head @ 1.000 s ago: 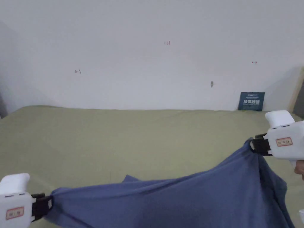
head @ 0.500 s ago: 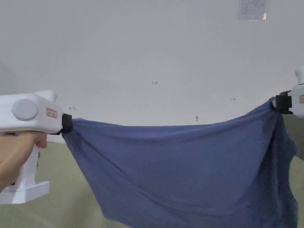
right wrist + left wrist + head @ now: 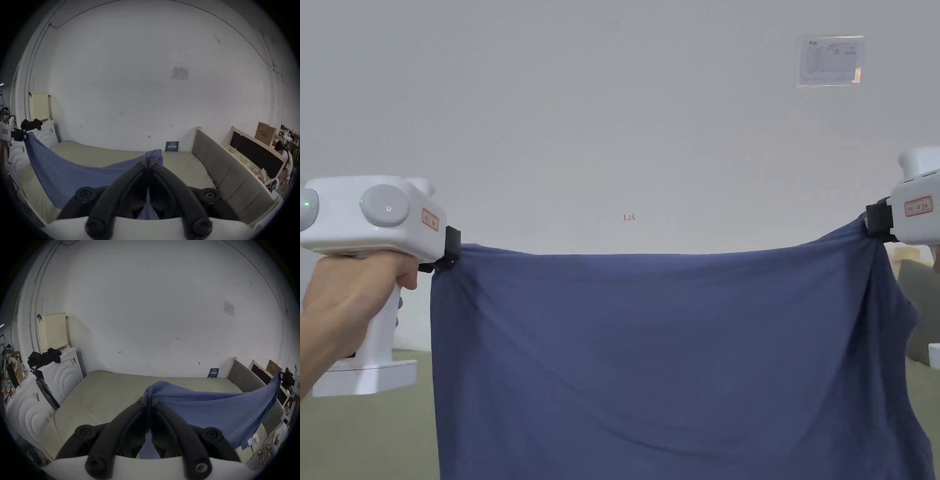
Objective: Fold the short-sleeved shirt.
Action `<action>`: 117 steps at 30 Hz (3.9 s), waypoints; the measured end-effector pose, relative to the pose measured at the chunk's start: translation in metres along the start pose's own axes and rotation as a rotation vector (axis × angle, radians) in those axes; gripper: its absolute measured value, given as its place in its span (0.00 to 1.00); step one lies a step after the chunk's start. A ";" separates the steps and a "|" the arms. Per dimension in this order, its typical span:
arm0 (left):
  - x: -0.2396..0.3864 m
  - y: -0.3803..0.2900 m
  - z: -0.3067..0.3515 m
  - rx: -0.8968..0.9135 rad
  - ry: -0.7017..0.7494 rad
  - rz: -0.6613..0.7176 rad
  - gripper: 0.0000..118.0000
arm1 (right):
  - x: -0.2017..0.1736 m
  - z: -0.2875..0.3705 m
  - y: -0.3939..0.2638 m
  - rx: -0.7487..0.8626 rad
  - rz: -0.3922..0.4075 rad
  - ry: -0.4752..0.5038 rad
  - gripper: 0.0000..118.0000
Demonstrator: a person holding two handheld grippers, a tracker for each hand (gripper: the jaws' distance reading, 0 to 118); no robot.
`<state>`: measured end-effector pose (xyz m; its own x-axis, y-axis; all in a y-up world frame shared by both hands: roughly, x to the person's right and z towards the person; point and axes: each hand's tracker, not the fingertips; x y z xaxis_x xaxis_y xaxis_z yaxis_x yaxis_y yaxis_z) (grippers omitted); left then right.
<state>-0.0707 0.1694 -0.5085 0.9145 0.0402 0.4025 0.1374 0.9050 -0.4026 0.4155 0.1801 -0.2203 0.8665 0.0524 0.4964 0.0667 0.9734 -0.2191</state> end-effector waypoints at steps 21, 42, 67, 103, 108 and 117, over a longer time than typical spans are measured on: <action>0.021 0.077 -0.146 0.080 0.117 -0.017 0.03 | -0.026 -0.178 0.065 0.052 0.034 -0.098 0.03; 0.008 -0.167 -0.231 -0.195 0.035 -0.093 0.03 | -0.029 -0.187 -0.222 -0.311 0.018 -0.023 0.03; -0.073 -0.443 0.033 -0.437 -0.064 -0.031 0.03 | 0.001 0.141 -0.453 -0.558 -0.120 0.066 0.03; -0.083 -0.464 0.073 -0.448 -0.065 0.117 0.00 | -0.016 0.183 -0.456 -0.507 -0.129 0.011 0.02; -0.085 -0.474 0.062 -0.474 -0.061 0.133 0.20 | -0.017 0.187 -0.465 -0.551 -0.149 0.013 0.02; -0.084 -0.482 0.020 -0.538 -0.035 0.143 0.73 | -0.011 0.182 -0.474 -0.605 -0.156 0.025 0.02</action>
<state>-0.2215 -0.2611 -0.3318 0.9265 0.1692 0.3360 0.1957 0.5460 -0.8146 0.2840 -0.2418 0.0309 0.8347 -0.0929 0.5428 0.4557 0.6699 -0.5862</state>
